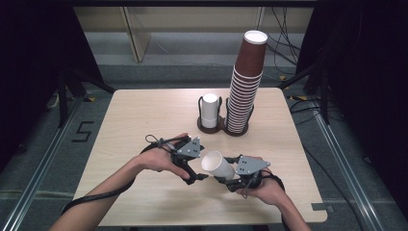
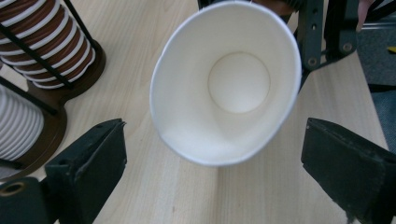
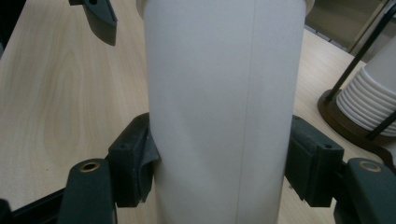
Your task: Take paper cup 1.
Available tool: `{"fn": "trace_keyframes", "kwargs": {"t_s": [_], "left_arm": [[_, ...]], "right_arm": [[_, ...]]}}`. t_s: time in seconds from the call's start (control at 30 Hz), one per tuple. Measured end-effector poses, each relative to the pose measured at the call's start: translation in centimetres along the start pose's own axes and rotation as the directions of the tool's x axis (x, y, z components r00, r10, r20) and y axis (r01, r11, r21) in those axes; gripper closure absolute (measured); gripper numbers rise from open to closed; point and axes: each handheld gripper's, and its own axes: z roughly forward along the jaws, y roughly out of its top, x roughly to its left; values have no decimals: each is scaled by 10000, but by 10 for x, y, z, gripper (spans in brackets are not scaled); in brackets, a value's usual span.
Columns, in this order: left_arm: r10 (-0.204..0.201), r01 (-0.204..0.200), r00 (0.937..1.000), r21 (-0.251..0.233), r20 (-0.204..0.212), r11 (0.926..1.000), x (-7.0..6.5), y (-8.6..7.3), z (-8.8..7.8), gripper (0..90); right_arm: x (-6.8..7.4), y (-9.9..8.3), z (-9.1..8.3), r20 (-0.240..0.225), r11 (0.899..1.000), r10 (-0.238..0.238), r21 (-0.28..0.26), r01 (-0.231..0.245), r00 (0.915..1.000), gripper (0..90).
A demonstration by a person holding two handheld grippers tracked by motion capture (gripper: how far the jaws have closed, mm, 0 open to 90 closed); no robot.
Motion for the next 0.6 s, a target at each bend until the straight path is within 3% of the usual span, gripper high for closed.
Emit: {"fn": "trace_keyframes", "kwargs": {"t_s": [0.27,0.33,0.43,0.5,0.6], "left_arm": [[-154,178,9983,-424,557,9989,3,7,7,67],[-57,95,9974,-516,720,9986,3,8,8,69],[75,-43,9965,-387,834,9992,2,9,10,82],[184,-150,9954,-361,945,9992,2,10,11,106],[326,-296,9948,-325,962,9990,2,10,12,143]], "right_arm": [[3,5,4,-124,9990,-433,-117,431,9990,336],[5,5,4,-226,9995,-292,-76,290,9993,337],[5,6,4,-161,9985,-525,-133,523,9985,337],[6,7,4,-173,9994,-339,-111,337,9993,337],[5,7,5,-215,9985,-525,-162,522,9984,337]]}}
